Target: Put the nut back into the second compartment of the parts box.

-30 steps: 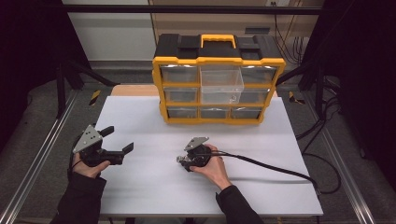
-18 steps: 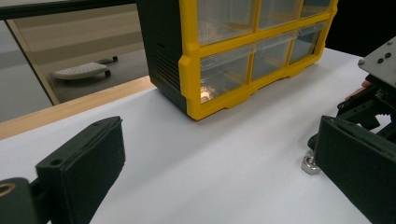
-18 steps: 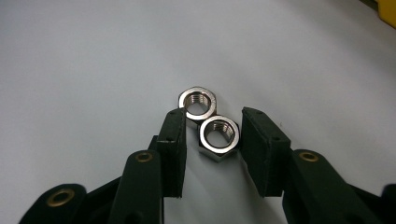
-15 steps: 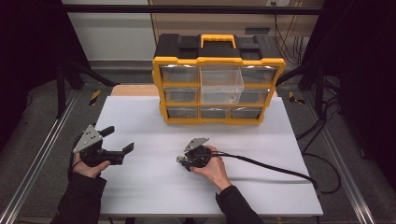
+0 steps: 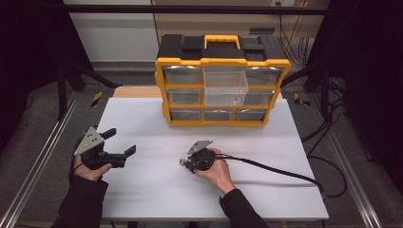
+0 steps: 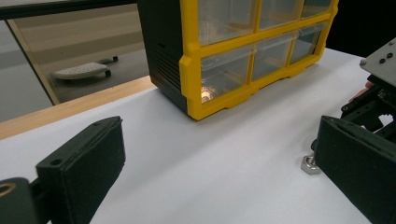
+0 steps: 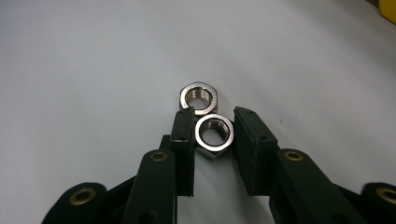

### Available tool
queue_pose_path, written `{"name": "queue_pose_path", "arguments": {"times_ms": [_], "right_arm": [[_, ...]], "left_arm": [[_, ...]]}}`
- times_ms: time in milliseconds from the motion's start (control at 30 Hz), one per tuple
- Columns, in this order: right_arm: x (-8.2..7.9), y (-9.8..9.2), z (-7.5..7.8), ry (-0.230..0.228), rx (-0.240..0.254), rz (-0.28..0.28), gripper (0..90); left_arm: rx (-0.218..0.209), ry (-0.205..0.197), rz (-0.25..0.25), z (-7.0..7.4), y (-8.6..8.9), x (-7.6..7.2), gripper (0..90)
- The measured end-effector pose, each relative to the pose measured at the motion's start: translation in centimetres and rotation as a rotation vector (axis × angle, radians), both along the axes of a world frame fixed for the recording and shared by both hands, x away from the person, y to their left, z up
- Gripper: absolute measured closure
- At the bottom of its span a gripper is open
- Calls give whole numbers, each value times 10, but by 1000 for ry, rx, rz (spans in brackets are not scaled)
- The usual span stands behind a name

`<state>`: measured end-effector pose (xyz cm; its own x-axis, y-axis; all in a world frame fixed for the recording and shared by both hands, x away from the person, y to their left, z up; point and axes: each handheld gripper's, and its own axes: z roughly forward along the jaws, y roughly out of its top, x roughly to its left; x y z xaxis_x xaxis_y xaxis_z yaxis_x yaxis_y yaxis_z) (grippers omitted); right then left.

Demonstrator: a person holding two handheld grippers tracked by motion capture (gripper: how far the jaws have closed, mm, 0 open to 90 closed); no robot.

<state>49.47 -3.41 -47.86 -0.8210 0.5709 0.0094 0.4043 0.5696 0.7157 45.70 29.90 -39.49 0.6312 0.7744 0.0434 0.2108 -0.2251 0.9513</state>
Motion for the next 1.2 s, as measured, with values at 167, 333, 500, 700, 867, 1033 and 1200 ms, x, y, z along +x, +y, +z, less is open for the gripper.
{"name": "queue_pose_path", "arguments": {"times_ms": [167, 333, 500, 700, 867, 1033, 1200], "right_arm": [[-1, 0, 1, 10, -7, 3, 704], [-2, -1, 3, 13, -9, 19, 705], [-4, -3, 8, 7, 10, 20, 704], [-6, -9, 22, -11, 27, 32, 704], [-9, -15, 35, -30, 53, 41, 704], [-11, -20, 46, -47, 73, 33, 704], [-12, -26, 57, -61, 97, 42, 704]], "left_arm": [[-1, 0, 0, 0, 0, 0, 11], [0, 0, 0, 0, 0, 0, 11], [0, 2, -1, 0, 0, 0, 11], [-3, -1, 3, 0, 0, 0, 9], [-6, -6, 7, 0, -1, -1, 9], [-9, -10, 12, 0, -1, -1, 6], [-11, -6, 16, -1, -1, -1, 4]]}}
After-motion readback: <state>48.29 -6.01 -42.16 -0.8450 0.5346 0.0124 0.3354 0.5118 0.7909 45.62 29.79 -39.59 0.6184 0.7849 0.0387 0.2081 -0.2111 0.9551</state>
